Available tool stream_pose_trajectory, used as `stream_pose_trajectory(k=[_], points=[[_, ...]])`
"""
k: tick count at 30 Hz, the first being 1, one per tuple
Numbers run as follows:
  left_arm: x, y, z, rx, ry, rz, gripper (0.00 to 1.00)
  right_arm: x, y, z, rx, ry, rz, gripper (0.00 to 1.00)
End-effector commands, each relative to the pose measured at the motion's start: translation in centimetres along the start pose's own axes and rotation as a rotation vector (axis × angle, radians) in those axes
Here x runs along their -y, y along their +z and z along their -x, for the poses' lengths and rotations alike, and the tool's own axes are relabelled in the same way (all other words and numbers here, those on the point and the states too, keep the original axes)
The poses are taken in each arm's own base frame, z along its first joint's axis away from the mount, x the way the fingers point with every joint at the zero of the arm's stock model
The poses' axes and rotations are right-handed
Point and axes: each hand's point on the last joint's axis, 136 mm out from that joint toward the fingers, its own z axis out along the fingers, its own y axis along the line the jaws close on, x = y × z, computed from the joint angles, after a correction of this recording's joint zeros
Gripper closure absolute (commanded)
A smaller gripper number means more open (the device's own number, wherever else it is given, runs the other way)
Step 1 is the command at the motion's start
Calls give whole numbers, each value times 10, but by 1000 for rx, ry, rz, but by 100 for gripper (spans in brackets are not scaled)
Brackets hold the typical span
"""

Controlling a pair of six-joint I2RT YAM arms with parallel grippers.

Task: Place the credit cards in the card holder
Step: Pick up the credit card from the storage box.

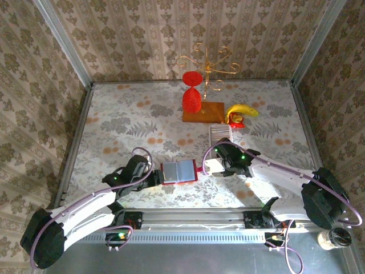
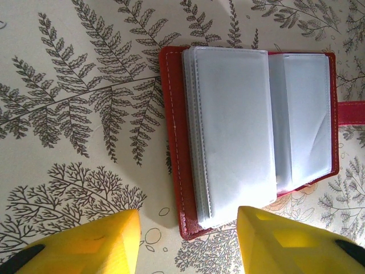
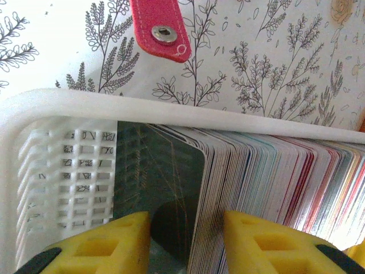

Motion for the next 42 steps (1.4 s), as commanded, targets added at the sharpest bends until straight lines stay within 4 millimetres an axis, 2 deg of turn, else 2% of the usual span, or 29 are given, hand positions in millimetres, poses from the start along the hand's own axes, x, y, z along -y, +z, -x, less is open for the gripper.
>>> stream_pose_trajectory(k=[1,14,21,23,27,33,35,37,39,42], points=[[0,2,-1,-4,-2,-9,52,-1,-5,-7,-21,-11,-12,65],[0,4,-2,-6,-5,-10,53,4,-15,-7,-11,-1,-33,81],[-1,5,-1,-4,-3,-2,53,5,-28,-6,6,25,-39,91],[-1,4,0,-2,-1,3,53,3,-34,-2,25,36,-26,95],[-2,3,2,2,2,16,53,-18,-53,8,90,67,68,98],[-4,-2,5,5,5,35,53,-24,-87,23,181,177,89,100],[-3,-4,7,10,7,34,53,-18,-102,32,233,245,75,100],[-3,-6,8,16,6,35,53,0,-118,43,308,398,26,100],[-2,-8,10,21,3,31,53,29,-137,57,425,631,-44,100],[1,-9,10,21,0,18,55,68,-155,67,584,1074,-79,100]])
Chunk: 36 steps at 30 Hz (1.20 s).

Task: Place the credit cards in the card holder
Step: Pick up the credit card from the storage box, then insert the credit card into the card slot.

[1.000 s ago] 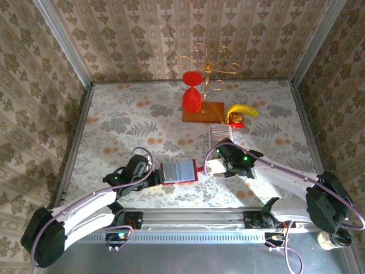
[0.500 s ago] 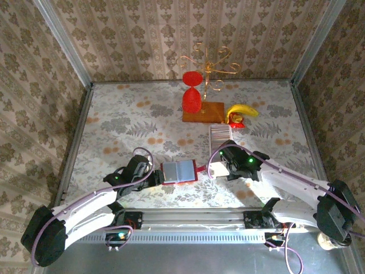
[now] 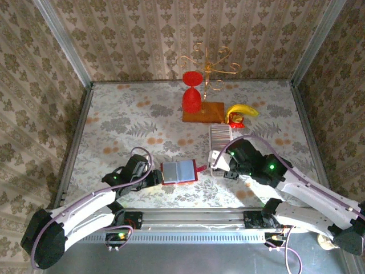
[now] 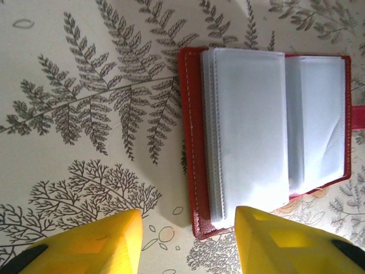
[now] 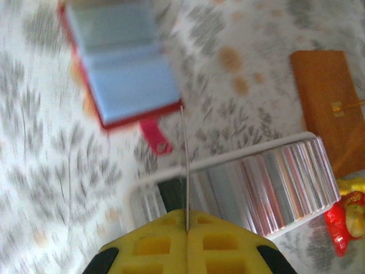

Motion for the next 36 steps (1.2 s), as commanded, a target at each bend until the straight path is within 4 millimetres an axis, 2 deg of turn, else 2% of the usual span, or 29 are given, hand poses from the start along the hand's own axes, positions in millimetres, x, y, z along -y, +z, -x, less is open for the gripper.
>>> stream_pose_trajectory(k=[1,4,7,9,12,15,21,27,36], points=[[8,-7,8,17,14,-14,55,28,-11,50,221,615,-48,100],[10,-7,9,15,18,-18,58,21,5,61,225,932,49,100],[13,-7,12,10,24,-15,60,9,33,59,149,1214,127,100],[13,-5,14,9,25,-5,61,-3,55,57,95,1357,189,100],[11,-1,17,11,21,13,64,-21,86,66,64,1455,302,100],[6,2,20,8,1,29,65,-30,111,70,23,1471,339,100],[7,11,26,4,-50,-7,65,-43,151,58,-96,1456,315,100],[13,18,25,-24,-63,-44,66,-51,169,47,-149,1463,306,100],[12,27,19,-59,-61,-43,69,-60,180,38,-193,1461,313,100]])
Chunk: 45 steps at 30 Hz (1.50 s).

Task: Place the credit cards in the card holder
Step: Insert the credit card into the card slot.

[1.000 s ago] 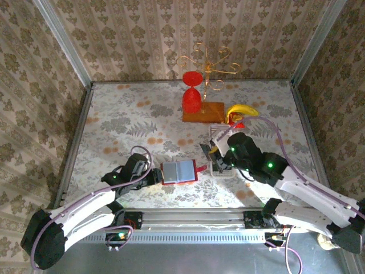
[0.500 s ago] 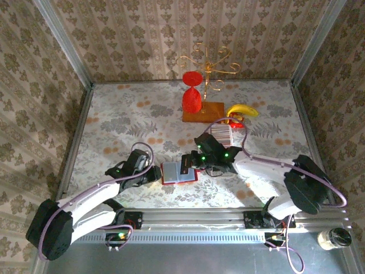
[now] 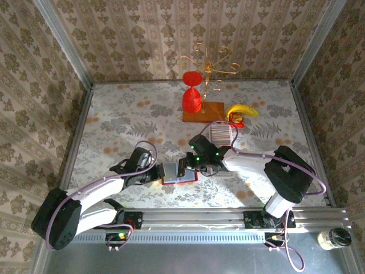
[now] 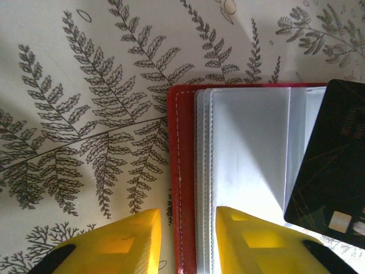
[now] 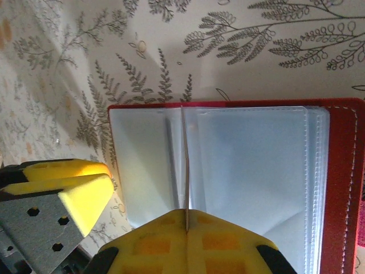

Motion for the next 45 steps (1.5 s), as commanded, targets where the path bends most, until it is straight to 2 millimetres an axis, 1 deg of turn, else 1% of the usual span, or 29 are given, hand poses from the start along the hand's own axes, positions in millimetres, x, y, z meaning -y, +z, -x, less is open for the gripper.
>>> stream_pose_trajectory(k=[1,11,17,20,24,28,33,36,45], points=[[8,0,6,8,-2,-32,70,-15,2,3,-1,-2,41,100],[-3,4,-2,-9,-7,0,73,-23,6,0,-5,23,98,100],[-8,6,-4,-16,-7,13,75,-15,9,-3,-14,28,77,100],[-9,7,-5,-17,-2,20,75,-17,4,-2,1,14,74,100],[-12,8,-6,-21,0,30,75,-11,-7,3,42,-2,42,100],[-11,10,-8,-28,5,32,75,0,-10,3,46,4,17,100],[-12,11,-9,-28,5,39,76,7,-12,2,56,6,2,100],[-12,11,-9,-28,6,41,76,7,-10,0,48,11,7,100],[-13,12,-11,-33,10,47,79,-2,-3,0,37,26,58,100]])
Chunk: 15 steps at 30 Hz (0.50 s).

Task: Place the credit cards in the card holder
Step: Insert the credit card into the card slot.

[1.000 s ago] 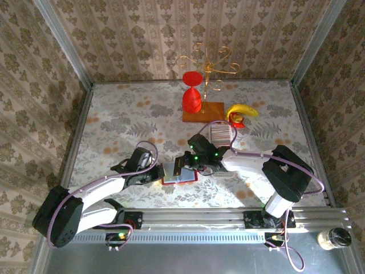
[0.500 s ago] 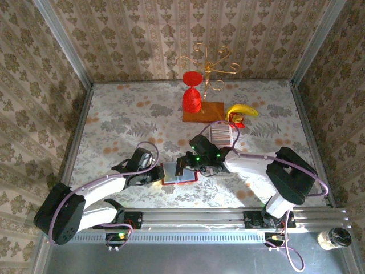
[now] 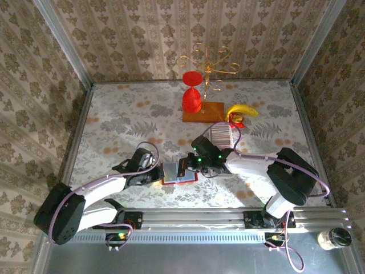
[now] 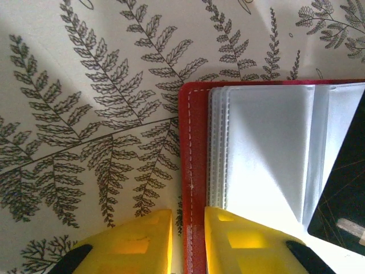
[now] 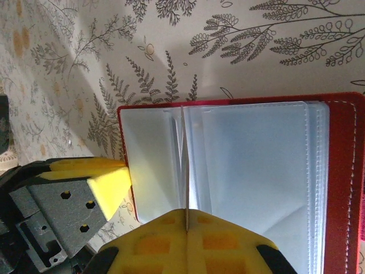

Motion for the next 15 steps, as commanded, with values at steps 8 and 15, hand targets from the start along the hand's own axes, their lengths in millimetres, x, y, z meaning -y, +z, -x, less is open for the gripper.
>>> stream_pose_trajectory(k=[8,15], points=[[-8,5,-9,-25,10,30,80,2,8,-3,-13,15,11,100],[-7,6,-9,-26,14,31,81,9,5,-2,4,15,-16,100]])
